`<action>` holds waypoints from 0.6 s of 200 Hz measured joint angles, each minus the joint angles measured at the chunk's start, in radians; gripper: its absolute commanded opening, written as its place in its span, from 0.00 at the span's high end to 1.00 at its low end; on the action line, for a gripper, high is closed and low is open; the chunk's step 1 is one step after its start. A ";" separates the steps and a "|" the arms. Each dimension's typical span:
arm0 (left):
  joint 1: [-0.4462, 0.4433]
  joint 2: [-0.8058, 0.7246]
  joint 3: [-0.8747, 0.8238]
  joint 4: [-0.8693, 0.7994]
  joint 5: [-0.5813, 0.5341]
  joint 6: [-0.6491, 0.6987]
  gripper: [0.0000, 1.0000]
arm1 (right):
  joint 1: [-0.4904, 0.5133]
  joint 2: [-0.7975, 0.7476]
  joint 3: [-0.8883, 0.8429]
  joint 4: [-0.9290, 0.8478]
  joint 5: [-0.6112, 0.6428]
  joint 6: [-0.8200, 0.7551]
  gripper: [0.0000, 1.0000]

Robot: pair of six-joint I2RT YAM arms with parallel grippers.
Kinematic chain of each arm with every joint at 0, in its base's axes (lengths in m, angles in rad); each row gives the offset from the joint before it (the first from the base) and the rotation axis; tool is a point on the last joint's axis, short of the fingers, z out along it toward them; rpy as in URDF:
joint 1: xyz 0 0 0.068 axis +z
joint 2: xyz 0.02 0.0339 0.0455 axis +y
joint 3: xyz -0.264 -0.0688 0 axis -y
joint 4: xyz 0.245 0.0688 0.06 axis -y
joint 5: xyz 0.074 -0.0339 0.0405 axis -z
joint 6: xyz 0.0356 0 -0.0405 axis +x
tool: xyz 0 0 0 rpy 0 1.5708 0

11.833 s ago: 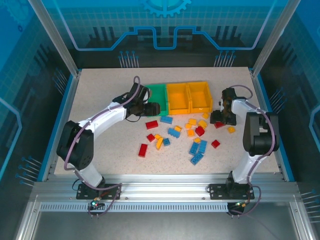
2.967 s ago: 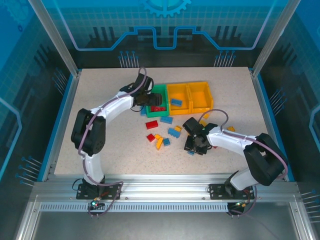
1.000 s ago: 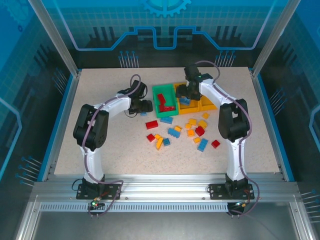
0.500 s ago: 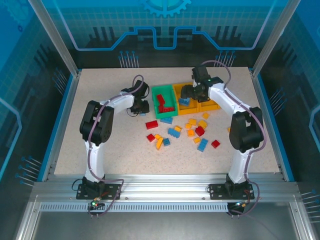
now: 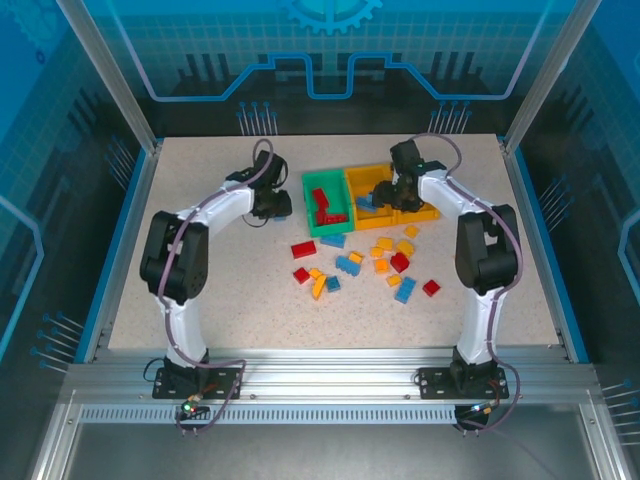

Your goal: Sort the legos into containers by color

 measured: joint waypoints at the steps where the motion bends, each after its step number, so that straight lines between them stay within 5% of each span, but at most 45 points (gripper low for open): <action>1: 0.000 -0.007 0.000 0.000 0.001 0.000 0.70 | 0.000 0.001 0.000 0.000 0.000 -0.002 0.40; 77: -0.103 -0.116 0.096 0.032 0.042 0.002 0.68 | 0.098 0.003 -0.074 0.065 -0.025 -0.011 0.44; 120: -0.187 0.014 0.266 0.029 0.061 0.005 0.68 | 0.169 -0.024 -0.106 0.092 -0.049 0.043 0.19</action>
